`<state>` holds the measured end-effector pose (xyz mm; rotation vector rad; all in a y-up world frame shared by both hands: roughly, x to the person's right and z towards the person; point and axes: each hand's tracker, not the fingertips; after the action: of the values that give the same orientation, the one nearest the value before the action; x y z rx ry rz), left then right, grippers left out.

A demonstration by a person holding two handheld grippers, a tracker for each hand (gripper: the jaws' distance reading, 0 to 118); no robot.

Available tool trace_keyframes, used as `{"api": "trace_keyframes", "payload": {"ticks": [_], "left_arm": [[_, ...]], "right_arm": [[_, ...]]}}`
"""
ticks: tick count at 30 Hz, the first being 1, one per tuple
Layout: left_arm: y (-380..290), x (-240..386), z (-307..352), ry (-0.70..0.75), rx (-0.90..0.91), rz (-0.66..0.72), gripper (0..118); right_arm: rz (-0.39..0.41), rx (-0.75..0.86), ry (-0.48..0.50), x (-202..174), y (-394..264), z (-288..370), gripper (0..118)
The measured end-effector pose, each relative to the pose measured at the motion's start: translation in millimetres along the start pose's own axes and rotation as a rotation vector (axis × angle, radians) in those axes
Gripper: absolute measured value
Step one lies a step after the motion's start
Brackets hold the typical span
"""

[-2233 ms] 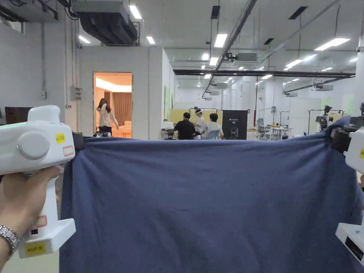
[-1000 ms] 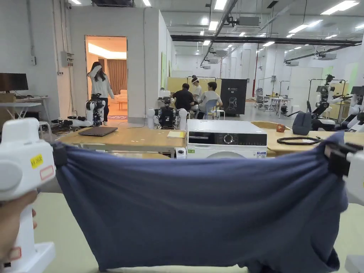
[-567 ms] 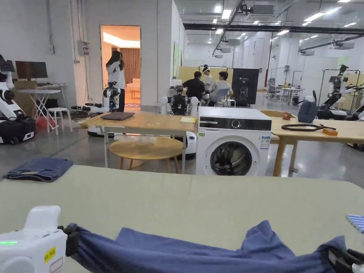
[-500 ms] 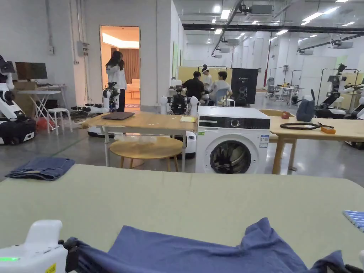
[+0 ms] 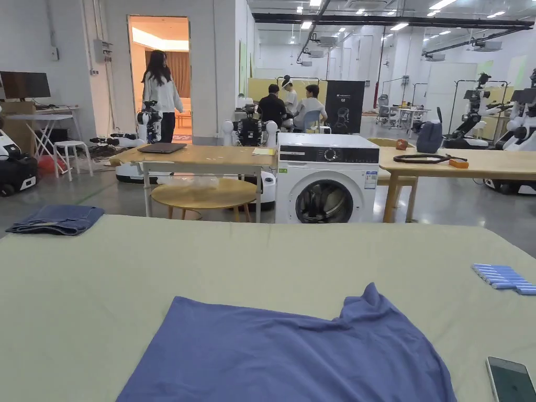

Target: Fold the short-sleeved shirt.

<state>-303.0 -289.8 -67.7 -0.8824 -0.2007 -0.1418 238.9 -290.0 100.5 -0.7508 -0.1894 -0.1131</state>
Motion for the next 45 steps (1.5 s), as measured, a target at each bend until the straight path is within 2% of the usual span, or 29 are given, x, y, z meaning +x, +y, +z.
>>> {"api": "trace_keyframes", "payload": {"ticks": [3,4,5,6,7,8,9,10,13,18,19,20,21,22,23,24,25,27,29,32,36,37,40,41,45], "left_arm": [[-0.4,2.0,-3.9,0.006,-0.016,-0.02,0],[-0.2,5.6,1.4,0.018,-0.01,-0.026,7],[0.8,5.8,6.6,0.036,0.007,-0.021,24],[3.1,4.6,14.0,0.055,0.044,-0.011,44],[6.3,2.9,24.6,0.048,0.092,0.007,70],[9.3,1.8,35.4,0.045,0.138,0.022,85],[15.3,2.5,48.9,0.043,0.202,0.038,92],[23.6,5.3,63.3,0.049,0.259,0.055,93],[50.3,18.1,102.3,0.0,0.419,0.104,93],[81.9,57.5,136.6,-0.001,0.613,0.049,93],[83.7,65.0,138.0,0.0,0.638,0.048,91],[84.7,70.9,138.7,-0.007,0.655,0.053,85],[84.7,76.2,140.6,-0.031,0.665,0.061,72],[83.8,81.0,143.0,-0.061,0.681,0.067,43],[82.9,85.3,144.7,-0.071,0.691,0.075,14],[81.7,89.0,144.6,-0.075,0.7,0.079,0],[80.1,93.0,145.4,-0.081,0.704,0.07,0],[76.6,99.1,150.4,-0.074,0.723,0.048,0],[74.7,96.7,150.3,-0.104,0.714,0.039,0],[77.1,87.8,144.8,-0.098,0.668,0.043,0],[68.9,66.5,129.6,-0.118,0.607,0.056,0],[67.3,60.7,123.0,-0.111,0.569,0.062,21],[63.7,39.4,89.0,-0.111,0.266,0.097,97],[59.2,32.7,76.2,-0.112,0.236,0.097,100],[26.3,10.5,29.7,-0.021,0.03,0.107,100]], "right_arm": [[0.011,-0.025,-0.011,-1.3,-7.5,-7.6,0],[0.002,-0.054,-0.001,0.2,-7.5,-8.4,1],[-0.008,-0.069,-0.009,0.7,-7.2,-7.0,7],[-0.005,-0.05,-0.024,0.7,-8.2,-2.1,19],[0.01,0.004,-0.068,2.7,-7.2,6.5,55],[0.001,0.033,-0.084,3.4,-3.6,14.2,91],[-0.021,0.072,-0.094,4.6,2.0,23.8,114],[-0.051,0.153,-0.079,4.5,8.8,38.7,118],[-0.112,0.32,-0.103,-1.3,37.3,74.7,118],[-0.128,0.525,-0.118,-27.1,81.2,110.2,118],[-0.127,0.557,-0.12,-32.9,88.5,111.6,118],[-0.125,0.579,-0.115,-37.9,93.2,114.7,118],[-0.123,0.6,-0.11,-43.4,97.3,117.9,117],[-0.124,0.615,-0.083,-48.5,100.2,121.2,103],[-0.131,0.627,-0.052,-53.4,102.4,121.6,72],[-0.133,0.641,-0.042,-59.6,103.0,124.1,17],[-0.13,0.66,-0.058,-66.9,103.8,126.1,0],[-0.092,0.713,-0.103,-80.5,94.2,123.2,0],[-0.078,0.677,-0.056,-86.2,87.4,120.3,0],[-0.064,0.65,-0.053,-84.9,85.3,111.7,0],[-0.099,0.596,-0.035,-77.1,79.0,100.5,0],[-0.1,0.584,-0.036,-76.6,73.8,96.1,0],[-0.105,0.542,-0.03,-70.7,71.5,88.4,0],[-0.107,0.532,-0.031,-70.6,67.6,85.6,0],[-0.113,0.486,-0.024,-67.3,61.3,76.8,0]]}}
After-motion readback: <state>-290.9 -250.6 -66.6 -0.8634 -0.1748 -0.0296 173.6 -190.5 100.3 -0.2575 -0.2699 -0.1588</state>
